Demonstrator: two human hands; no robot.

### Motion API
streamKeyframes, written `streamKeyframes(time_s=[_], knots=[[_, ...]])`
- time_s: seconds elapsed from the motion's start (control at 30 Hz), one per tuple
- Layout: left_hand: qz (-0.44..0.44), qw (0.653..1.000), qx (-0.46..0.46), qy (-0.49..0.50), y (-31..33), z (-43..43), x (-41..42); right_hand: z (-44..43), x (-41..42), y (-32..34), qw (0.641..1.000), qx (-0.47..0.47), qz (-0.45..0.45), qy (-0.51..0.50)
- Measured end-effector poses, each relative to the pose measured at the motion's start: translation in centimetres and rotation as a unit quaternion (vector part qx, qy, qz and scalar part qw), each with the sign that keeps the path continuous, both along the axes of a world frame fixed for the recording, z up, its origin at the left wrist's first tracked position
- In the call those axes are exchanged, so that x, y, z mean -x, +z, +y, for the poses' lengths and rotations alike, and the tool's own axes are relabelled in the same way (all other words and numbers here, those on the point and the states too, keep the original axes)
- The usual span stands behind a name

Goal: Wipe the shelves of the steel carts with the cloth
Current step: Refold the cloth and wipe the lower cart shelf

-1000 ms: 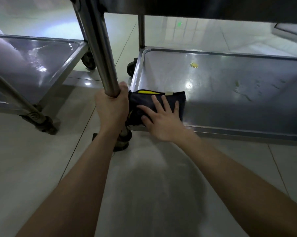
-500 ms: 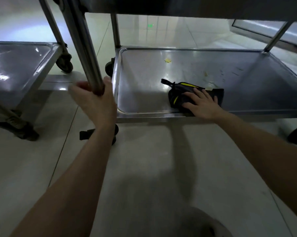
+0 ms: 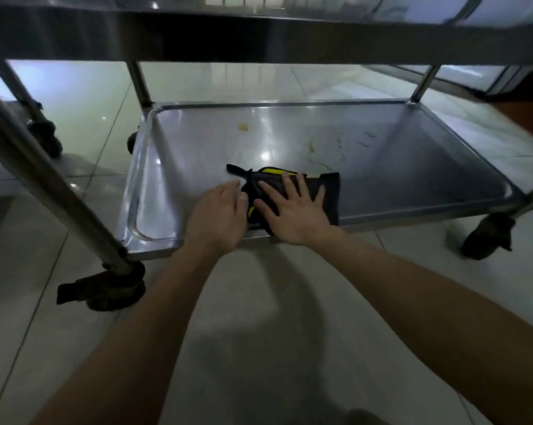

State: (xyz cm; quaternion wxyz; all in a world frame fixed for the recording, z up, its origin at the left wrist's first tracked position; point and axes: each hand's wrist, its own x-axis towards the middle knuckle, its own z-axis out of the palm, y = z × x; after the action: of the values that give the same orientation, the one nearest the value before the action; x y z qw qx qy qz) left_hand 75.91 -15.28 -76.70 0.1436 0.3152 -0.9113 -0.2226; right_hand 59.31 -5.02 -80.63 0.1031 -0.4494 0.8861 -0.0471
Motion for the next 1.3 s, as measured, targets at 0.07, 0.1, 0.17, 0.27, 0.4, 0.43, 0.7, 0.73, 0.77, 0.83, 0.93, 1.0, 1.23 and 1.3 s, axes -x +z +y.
streamKeyframes(time_s=[0.07,0.1,0.17,0.27,0.4,0.43,0.7,0.73,0.77,0.83,0.93,1.0,1.23,1.3], knots=[[-0.044,0.998,0.033,0.012,-0.3,0.2,1.4,1.3,1.4,0.4,0.998,0.001,-0.021,0.053],[-0.065,0.996,0.059,0.018,-0.5,0.5,2.0,2.4,2.8,0.6,0.996,0.01,-0.031,0.079],[-0.096,0.991,0.085,0.037,-0.3,0.8,3.0,5.3,6.4,1.1,0.991,0.021,-0.05,0.123],[-0.13,0.985,0.096,0.065,0.0,1.2,3.9,10.9,12.6,1.3,0.995,0.01,-0.043,0.09],[-0.164,0.979,0.095,0.08,0.0,1.6,4.5,14.7,19.7,1.0,0.995,-0.009,-0.029,-0.092],[-0.178,0.976,0.095,0.077,-0.1,1.7,4.6,14.4,20.3,0.8,0.991,-0.007,-0.031,-0.128],[-0.18,0.975,0.094,0.086,-1.3,0.8,4.7,-0.2,12.3,0.8,0.998,0.02,-0.03,-0.05],[-0.177,0.976,0.096,0.086,-1.4,0.7,4.6,-1.7,10.6,0.8,0.999,0.023,-0.03,0.001],[-0.173,0.976,0.1,0.086,-1.6,0.8,4.5,-2.8,9.0,0.8,0.998,0.024,-0.031,0.048],[-0.163,0.976,0.111,0.087,-1.9,1.1,4.4,-3.3,7.4,0.5,0.992,0.033,-0.029,0.115],[-0.142,0.978,0.119,0.097,-2.2,1.5,4.4,-0.7,8.7,0.6,0.982,0.061,-0.03,0.175],[-0.14,0.976,0.13,0.102,-2.5,1.7,4.3,1.9,10.7,0.6,0.976,0.077,-0.036,0.202],[-0.104,0.98,0.139,0.098,-3.7,1.7,3.4,5.7,17.4,0.4,0.998,0.056,-0.024,0.012],[-0.1,0.98,0.142,0.101,-3.9,1.9,3.5,3.4,16.6,0.1,0.997,0.046,-0.019,-0.054]])
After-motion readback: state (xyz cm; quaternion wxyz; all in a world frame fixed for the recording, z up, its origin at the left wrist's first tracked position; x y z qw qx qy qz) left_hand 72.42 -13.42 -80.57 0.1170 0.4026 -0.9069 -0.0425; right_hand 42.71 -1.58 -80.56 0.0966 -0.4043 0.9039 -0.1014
